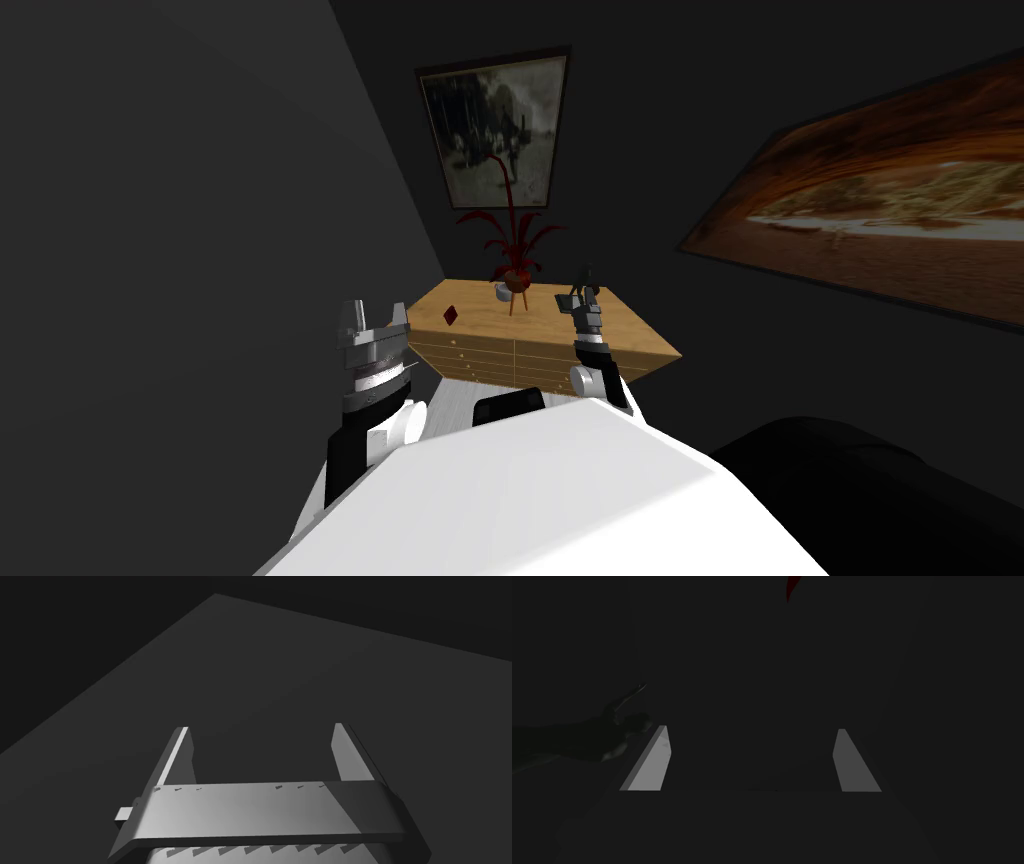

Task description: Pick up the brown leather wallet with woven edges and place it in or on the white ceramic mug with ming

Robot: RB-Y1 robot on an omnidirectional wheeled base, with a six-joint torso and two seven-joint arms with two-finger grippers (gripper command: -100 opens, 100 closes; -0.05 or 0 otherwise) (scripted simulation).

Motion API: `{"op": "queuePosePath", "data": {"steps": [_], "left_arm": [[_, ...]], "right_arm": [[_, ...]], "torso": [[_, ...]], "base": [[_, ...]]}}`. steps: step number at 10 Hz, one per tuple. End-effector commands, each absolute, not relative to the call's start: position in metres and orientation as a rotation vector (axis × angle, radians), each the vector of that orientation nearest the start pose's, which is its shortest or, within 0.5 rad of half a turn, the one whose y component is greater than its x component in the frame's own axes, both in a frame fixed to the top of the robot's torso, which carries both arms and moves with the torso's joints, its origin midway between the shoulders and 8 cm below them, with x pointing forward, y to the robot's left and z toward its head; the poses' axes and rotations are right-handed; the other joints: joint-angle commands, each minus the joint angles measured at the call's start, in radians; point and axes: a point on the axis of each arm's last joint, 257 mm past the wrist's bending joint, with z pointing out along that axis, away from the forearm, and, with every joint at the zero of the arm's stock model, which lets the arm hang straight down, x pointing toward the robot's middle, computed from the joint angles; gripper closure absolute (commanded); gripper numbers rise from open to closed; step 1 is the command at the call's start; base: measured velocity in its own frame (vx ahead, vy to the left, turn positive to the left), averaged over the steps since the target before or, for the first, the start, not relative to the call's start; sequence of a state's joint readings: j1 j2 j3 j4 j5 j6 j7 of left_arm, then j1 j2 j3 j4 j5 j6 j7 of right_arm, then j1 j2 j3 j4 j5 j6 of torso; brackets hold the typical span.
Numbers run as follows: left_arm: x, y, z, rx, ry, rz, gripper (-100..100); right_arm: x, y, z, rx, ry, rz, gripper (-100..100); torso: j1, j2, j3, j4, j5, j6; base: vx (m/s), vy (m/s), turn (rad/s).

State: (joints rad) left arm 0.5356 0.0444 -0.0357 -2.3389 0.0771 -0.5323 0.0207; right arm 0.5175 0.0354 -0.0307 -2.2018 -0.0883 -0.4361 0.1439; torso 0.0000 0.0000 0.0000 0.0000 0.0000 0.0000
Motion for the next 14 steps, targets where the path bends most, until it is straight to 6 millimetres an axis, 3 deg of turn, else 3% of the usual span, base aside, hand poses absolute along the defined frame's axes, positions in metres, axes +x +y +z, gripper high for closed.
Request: {"op": "queuePosePath", "data": {"steps": [1,14], "left_arm": [[0.331,0.267,0.037,-0.613,0.614,-1.385,-100],[0.401,0.253,-0.071,-0.443,1.019,-0.959,-100]], "right_arm": [[0.361,-0.311,-0.030,0.805,0.676,1.150,0],[0.361,-0.311,-0.030,0.805,0.676,1.150,0]], "torso": [[0.000,0.000,0.000,0.000,0.000,0.000],[0.001,-0.001,0.000,0.000,0.000,0.000]], "base": [[0.003,0.005,-0.019],[0.009,0.016,-0.032]]}}
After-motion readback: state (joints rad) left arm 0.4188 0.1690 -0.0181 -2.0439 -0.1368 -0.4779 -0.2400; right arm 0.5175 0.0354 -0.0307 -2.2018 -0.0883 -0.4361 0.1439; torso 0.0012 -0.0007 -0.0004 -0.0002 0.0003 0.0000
